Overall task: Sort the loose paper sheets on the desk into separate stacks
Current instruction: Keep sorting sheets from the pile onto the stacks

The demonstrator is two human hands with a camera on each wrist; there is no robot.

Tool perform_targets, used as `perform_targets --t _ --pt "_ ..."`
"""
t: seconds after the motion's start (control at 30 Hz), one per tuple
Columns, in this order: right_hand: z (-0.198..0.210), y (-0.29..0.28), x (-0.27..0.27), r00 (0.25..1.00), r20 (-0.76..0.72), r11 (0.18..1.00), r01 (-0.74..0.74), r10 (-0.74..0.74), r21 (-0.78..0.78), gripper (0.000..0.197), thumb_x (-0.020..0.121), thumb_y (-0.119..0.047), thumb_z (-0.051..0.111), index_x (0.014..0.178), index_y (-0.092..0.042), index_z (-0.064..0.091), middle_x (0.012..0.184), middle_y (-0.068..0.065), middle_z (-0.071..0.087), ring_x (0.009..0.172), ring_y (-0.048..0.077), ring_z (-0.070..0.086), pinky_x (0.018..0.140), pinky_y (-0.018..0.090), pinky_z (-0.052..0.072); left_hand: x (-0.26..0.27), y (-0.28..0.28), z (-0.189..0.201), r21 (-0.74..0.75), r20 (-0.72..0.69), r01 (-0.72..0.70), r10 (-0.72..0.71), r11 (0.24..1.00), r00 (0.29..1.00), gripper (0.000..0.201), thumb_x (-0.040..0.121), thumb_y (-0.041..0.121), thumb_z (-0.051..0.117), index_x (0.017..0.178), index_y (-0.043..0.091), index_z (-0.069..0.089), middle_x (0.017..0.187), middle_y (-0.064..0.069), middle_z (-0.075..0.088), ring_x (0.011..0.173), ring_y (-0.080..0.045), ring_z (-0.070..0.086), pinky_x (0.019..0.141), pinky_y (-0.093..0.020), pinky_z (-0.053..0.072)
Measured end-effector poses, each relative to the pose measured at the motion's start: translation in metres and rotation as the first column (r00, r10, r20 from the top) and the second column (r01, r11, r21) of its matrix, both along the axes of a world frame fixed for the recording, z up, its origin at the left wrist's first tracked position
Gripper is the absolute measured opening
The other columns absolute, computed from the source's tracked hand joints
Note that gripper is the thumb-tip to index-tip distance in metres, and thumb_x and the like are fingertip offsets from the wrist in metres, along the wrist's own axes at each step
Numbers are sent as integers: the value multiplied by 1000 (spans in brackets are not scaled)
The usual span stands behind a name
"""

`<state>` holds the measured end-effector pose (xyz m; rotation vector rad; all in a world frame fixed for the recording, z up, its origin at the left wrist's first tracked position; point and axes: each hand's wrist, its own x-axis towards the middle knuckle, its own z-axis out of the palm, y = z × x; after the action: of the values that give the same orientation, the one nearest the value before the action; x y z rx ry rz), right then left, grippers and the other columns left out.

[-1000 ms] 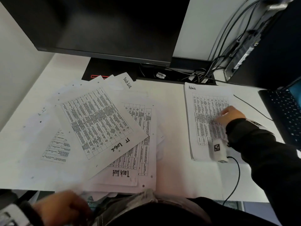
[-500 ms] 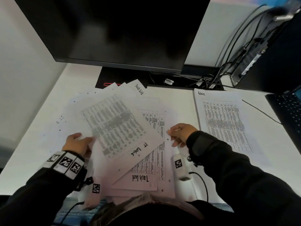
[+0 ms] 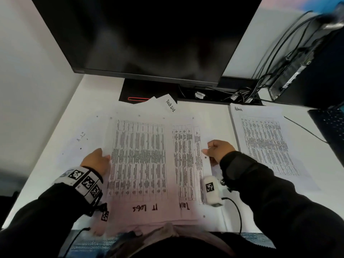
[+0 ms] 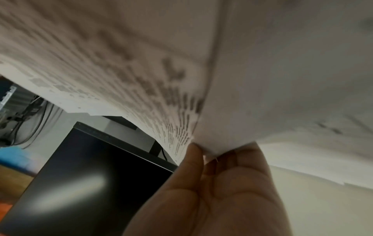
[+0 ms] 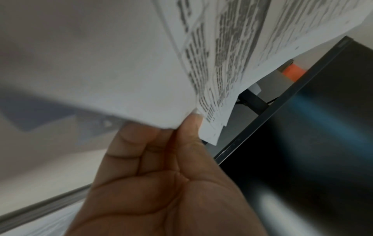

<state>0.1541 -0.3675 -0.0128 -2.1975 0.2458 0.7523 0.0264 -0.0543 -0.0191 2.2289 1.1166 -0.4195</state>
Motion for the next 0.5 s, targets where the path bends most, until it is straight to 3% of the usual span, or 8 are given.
perform_targets --t 0.07,0.13,0.17,0.23,0.37,0.43,0.5 --pt "0 10 -4 998 7 995 -61 62 -78 10 92 -17 56 86 -9 57 86 17 64 77 30 61 89 44 52 2 -4 -2 -45 24 19 -18 999 1000 35 95 17 45 124 -4 42 125 -24 52 116 -36 49 95 -39 37" --pt "0 22 -8 992 1 978 -124 126 -167 27 98 -24 43 112 -5 56 109 19 63 91 30 59 95 37 47 3 -16 -2 -115 67 -4 12 993 998 47 95 17 48 136 2 32 134 -21 47 121 -36 46 98 -38 36" --pt "2 28 -11 991 -24 972 -136 133 -194 39 99 -29 37 127 -4 48 123 19 57 102 30 57 97 33 42 4 -23 -1 -158 83 -14 28 987 996 53 95 18 48 141 6 27 139 -18 43 125 -35 44 100 -38 35" --pt "4 37 -17 989 -61 966 -147 136 -213 54 100 -37 32 141 -3 31 141 17 43 122 29 48 99 30 37 6 -34 -1 -235 97 -4 28 972 995 55 95 21 49 143 9 25 142 -14 41 127 -32 43 99 -35 35" --pt "2 45 -25 978 -68 951 -210 199 -228 64 95 -45 42 142 -4 27 145 14 39 127 29 45 91 30 40 9 -52 -7 -297 104 136 -109 945 989 44 96 26 46 135 10 35 132 -11 51 109 -28 51 91 -35 41" --pt "0 42 -25 976 -39 947 -219 216 -235 54 93 -38 52 133 -5 39 137 11 48 122 27 49 90 28 41 8 -57 -9 -286 71 203 -190 937 979 40 97 27 43 133 11 37 130 -11 52 115 -29 50 95 -38 40" --pt "-1 35 -22 981 -14 952 -191 193 -241 41 91 -30 57 124 -6 49 129 10 56 117 27 53 90 27 42 8 -61 -9 -275 71 276 -267 921 961 30 97 28 42 121 11 46 119 -9 59 108 -27 54 94 -37 44"
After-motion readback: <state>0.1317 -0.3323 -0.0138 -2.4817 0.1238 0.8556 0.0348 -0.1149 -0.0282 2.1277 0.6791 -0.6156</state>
